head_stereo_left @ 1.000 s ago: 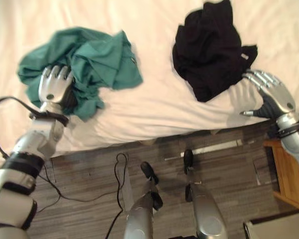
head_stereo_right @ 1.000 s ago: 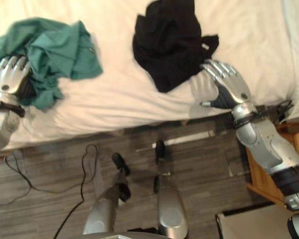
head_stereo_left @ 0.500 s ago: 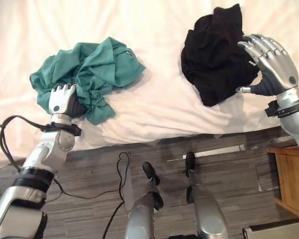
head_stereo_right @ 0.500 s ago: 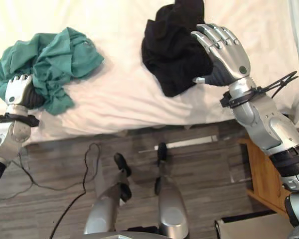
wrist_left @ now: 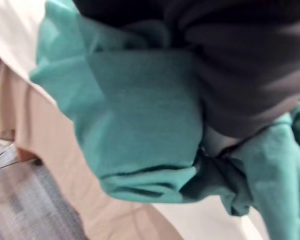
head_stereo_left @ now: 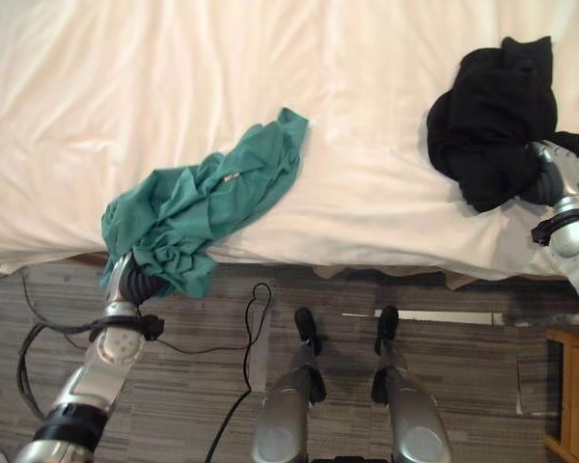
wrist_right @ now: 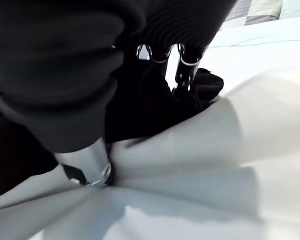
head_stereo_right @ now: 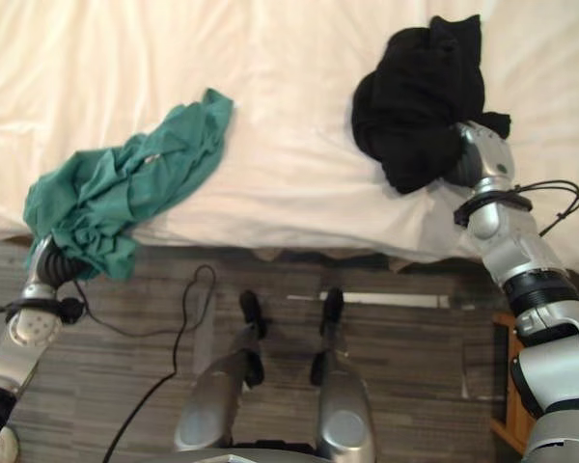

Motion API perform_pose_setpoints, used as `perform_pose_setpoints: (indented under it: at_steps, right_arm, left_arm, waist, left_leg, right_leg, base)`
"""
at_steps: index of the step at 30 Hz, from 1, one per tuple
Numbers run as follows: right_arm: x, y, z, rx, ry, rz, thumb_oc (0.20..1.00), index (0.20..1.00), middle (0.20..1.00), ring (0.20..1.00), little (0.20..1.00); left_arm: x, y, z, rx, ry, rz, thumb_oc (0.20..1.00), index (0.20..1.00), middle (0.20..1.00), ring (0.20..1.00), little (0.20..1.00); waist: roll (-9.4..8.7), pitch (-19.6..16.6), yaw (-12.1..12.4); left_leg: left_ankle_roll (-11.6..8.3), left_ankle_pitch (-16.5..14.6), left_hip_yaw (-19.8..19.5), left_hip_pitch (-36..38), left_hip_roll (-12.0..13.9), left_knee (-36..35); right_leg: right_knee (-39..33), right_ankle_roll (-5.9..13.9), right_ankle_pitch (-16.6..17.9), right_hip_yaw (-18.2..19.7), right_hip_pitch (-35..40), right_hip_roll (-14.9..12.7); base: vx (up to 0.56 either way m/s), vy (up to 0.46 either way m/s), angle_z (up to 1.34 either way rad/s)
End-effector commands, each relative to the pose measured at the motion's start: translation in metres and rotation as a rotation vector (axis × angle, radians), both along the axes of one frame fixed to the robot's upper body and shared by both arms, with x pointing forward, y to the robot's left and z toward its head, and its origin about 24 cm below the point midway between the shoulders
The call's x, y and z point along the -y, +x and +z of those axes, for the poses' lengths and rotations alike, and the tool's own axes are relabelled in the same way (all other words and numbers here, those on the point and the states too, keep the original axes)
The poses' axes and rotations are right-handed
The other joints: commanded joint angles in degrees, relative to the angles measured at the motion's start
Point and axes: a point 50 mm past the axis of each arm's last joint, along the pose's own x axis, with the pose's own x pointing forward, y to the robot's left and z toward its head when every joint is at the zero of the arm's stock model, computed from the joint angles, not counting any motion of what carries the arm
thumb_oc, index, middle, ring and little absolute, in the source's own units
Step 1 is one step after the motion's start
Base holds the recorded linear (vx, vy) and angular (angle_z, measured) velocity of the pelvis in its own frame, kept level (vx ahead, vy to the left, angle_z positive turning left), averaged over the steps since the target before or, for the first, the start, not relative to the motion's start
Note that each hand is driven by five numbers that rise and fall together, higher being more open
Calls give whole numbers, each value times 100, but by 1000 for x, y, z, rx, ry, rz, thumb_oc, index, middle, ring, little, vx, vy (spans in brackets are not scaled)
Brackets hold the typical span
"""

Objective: Tidy up the quilt and then pick up the clothes from the bed and put them into the laundry hamper.

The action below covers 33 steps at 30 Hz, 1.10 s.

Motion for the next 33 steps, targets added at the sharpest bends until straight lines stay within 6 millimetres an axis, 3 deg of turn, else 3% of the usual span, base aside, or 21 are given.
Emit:
perform_pose_setpoints:
  at_steps: [1, 6, 7, 11, 18, 19, 25, 26, 28, 30, 31, 32, 33]
  right_arm:
    - [0, -5, -36, -134, 66, -4, 200, 200, 200, 200, 200]
    - [-18, -28, -89, -200, 268, 53, 200, 200, 200, 200, 200]
    - [-18, -29, -90, -201, 269, 52, 200, 200, 200, 200, 200]
    - [-20, -57, -123, -240, 399, 43, 200, 200, 200, 200, 200]
    - [-12, -91, -161, -324, 519, -42, 200, 200, 200, 200, 200]
    - [-14, -103, -171, -316, 611, -65, 200, 200, 200, 200, 200]
    - [-30, -130, -185, -267, 844, -47, 200, 200, 200, 200, 200]
    - [-43, -142, -196, -273, 945, -38, 200, 200, 200, 200, 200]
    - [-48, -147, -200, -277, 982, -33, 200, 200, 200, 200, 200]
    - [-71, -157, -214, -292, 1121, -6, 200, 200, 200, 200, 200]
    - [-86, -161, -223, -323, 1191, 17, 200, 200, 200, 200, 200]
    - [-87, -161, -223, -323, 1191, 18, 200, 200, 200, 200, 200]
    - [-102, -160, -230, -397, 1183, 62, 200, 200, 200, 200, 200]
  left_arm:
    - [-4, -4, 1, 29, -82, 15, 200, 200, 200, 200, 200]
    - [16, -15, -35, -117, -145, -29, 200, 200, 200, 200, 200]
    - [16, -15, -35, -119, -143, -30, 200, 200, 200, 200, 200]
    - [25, -24, -51, -188, -170, -42, 200, 200, 200, 200, 200]
    - [27, -36, -65, -249, -205, -7, 200, 200, 200, 200, 200]
    - [26, -42, -70, -259, -232, 20, 200, 200, 200, 200, 200]
    - [29, -61, -85, -280, -318, 95, 200, 200, 200, 200, 200]
    - [33, -69, -92, -285, -372, 131, 200, 200, 200, 200, 200]
    - [35, -73, -94, -284, -396, 141, 200, 200, 200, 200, 200]
    - [41, -76, -96, -257, -456, 165, 200, 200, 200, 200, 200]
    - [45, -76, -95, -224, -496, 178, 200, 200, 200, 200, 200]
    - [45, -76, -95, -223, -496, 178, 200, 200, 200, 200, 200]
    - [54, -77, -95, -185, -567, 189, 200, 200, 200, 200, 200]
  waist:
    - [-110, -260, 124]
    - [-356, -721, 26]
    - [-360, -723, 36]
    - [-658, -1102, -118]
    - [-891, -1508, -275]
    - [-944, -1611, -341]
    - [-993, -1805, -510]
    - [-974, -1848, -577]
    - [-959, -1851, -598]
    - [-897, -1768, -634]
    - [-835, -1659, -686]
    - [-834, -1672, -686]
    - [-752, -1567, -718]
  left_leg:
    - [-542, -450, 100, 192, 117, -21]
    - [-485, -655, 80, 622, 105, -21]
    - [-486, -658, 79, 631, 104, -21]
    - [-400, -698, 169, 982, 97, -21]
    - [-371, -851, 293, 1381, 126, -21]
    - [-356, -895, 366, 1486, 147, -21]
    - [-306, -988, 466, 1721, 163, -21]
    - [-278, -1024, 488, 1816, 156, -21]
    - [-264, -1030, 482, 1868, 154, -21]
    - [-215, -1022, 401, 1924, 150, -21]
    - [-177, -1043, 245, 1917, 128, -21]
    - [-179, -1028, 247, 1895, 132, -21]
    - [-135, -1021, -86, 1829, 68, -21]
  right_leg:
    - [519, 611, -898, 159, -43, -480]
    - [255, 630, -880, 97, 484, -389]
    - [244, 631, -877, 96, 498, -389]
    - [41, 626, -753, 73, 912, -346]
    - [-32, 698, -727, 206, 1219, -331]
    - [-32, 718, -716, 267, 1273, -325]
    - [-22, 747, -690, 384, 1404, -308]
    - [37, 751, -710, 398, 1467, -299]
    - [149, 745, -763, 390, 1484, -294]
    - [673, 736, -870, 433, 1411, -295]
    - [960, 752, -980, 719, 1317, -201]
    - [953, 746, -965, 721, 1297, -197]
    - [949, 675, -1195, 1451, 1179, 180]
  base:
    - [37, -1, 14]
    - [107, 3, 21]
    - [38, 16, 14]
    - [62, 34, 0]
    - [44, 54, -15]
    - [27, 86, -32]
    - [10, 80, -26]
    - [6, 97, -23]
    - [-4, 82, -10]
    - [-51, 100, 0]
    - [-63, 87, 5]
    - [-65, 98, 26]
    - [-37, 45, 36]
